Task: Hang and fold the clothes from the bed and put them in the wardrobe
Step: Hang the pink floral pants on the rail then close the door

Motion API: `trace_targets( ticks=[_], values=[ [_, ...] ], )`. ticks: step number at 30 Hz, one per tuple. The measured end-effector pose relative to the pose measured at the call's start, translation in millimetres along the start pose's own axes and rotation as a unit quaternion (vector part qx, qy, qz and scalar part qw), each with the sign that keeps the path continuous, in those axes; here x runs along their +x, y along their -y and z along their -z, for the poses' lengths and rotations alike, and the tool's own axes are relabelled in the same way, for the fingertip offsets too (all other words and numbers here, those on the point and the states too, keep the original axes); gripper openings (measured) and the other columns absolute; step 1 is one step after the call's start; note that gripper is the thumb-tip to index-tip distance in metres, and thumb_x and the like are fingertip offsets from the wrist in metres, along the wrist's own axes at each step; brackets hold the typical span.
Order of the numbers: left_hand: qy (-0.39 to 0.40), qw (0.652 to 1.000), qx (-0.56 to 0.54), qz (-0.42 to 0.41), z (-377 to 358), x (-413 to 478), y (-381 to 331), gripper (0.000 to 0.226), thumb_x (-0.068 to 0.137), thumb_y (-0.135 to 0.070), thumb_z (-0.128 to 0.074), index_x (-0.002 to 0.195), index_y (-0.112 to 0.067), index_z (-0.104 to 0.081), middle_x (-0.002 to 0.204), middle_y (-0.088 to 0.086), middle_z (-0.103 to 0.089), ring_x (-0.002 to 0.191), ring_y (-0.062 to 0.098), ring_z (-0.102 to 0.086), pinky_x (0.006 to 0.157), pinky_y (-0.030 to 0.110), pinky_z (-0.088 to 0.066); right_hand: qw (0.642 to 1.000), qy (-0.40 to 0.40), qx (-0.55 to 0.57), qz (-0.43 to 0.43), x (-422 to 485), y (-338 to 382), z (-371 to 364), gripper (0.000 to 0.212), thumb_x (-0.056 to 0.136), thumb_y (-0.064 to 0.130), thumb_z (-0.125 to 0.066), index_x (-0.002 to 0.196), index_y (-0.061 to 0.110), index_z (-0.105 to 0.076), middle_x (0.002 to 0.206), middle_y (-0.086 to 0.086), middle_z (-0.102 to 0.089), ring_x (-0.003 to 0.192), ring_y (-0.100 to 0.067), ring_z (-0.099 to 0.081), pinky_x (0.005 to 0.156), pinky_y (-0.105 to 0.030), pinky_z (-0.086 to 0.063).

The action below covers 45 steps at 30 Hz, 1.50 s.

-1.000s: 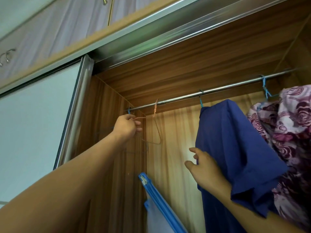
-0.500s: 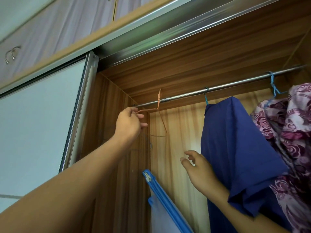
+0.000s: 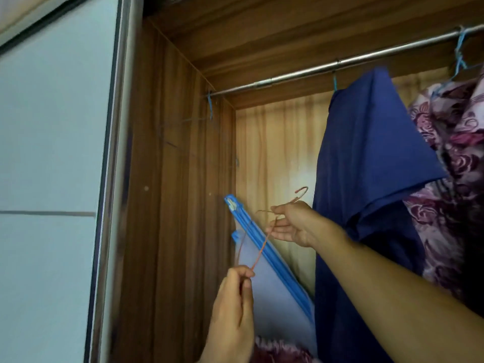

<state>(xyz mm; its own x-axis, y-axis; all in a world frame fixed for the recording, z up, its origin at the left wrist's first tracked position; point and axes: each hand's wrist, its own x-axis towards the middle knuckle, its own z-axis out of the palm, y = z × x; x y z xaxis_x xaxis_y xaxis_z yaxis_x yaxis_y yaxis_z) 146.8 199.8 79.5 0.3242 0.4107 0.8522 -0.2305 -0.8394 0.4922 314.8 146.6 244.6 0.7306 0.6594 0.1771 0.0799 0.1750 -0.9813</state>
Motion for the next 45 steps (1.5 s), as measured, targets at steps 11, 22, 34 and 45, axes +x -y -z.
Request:
trace_targets(
  ticks=[11,22,34,45],
  values=[
    [0.114,0.984,0.124,-0.064,7.8,26.1,39.6,0.047,0.095,-0.037,-0.058,0.137,-0.018,-0.049,0.129,-0.002,-0.051,0.127,0.013,-0.050,0.110,0.032,-0.039,0.985,0.023,-0.160,0.057,-19.0,-58.1,17.6,0.024,0.100,-0.002,-0.045,0.116,0.009,-0.059,0.073,-0.009,-0.055,0.053,-0.016,-0.050,0.045,-0.024,-0.045],
    [0.312,0.898,0.300,-0.083,-8.0,120.7,13.7,0.044,0.092,-0.034,-0.064,0.135,-0.024,-0.059,0.114,0.000,-0.071,0.109,0.022,-0.064,0.096,0.033,-0.048,0.957,0.123,-0.214,0.153,-31.7,-78.3,51.9,0.021,0.100,-0.002,-0.049,0.098,0.010,-0.066,0.079,-0.003,-0.074,0.061,-0.010,-0.059,0.056,-0.024,-0.045],
    [0.385,0.829,0.396,-0.092,-6.2,121.9,8.8,0.017,0.103,-0.039,-0.048,0.109,-0.029,-0.061,0.108,0.009,-0.067,0.106,0.032,-0.061,0.091,0.042,-0.049,0.929,0.038,-0.367,0.031,-22.0,-160.4,82.1,0.011,0.097,0.003,-0.048,0.097,0.006,-0.058,0.091,-0.015,-0.054,0.079,-0.024,-0.049,0.064,-0.032,-0.041],
    [0.450,0.803,0.388,-0.055,-29.1,84.5,50.3,0.017,0.103,-0.024,-0.045,0.107,-0.013,-0.057,0.101,0.015,-0.065,0.091,0.034,-0.059,0.082,0.040,-0.050,0.744,0.049,-0.663,-0.068,-22.2,-261.2,95.9,0.019,0.097,0.026,-0.055,0.084,0.013,-0.053,0.104,-0.015,-0.061,0.100,-0.033,-0.063,0.073,-0.033,-0.047]
  ],
)
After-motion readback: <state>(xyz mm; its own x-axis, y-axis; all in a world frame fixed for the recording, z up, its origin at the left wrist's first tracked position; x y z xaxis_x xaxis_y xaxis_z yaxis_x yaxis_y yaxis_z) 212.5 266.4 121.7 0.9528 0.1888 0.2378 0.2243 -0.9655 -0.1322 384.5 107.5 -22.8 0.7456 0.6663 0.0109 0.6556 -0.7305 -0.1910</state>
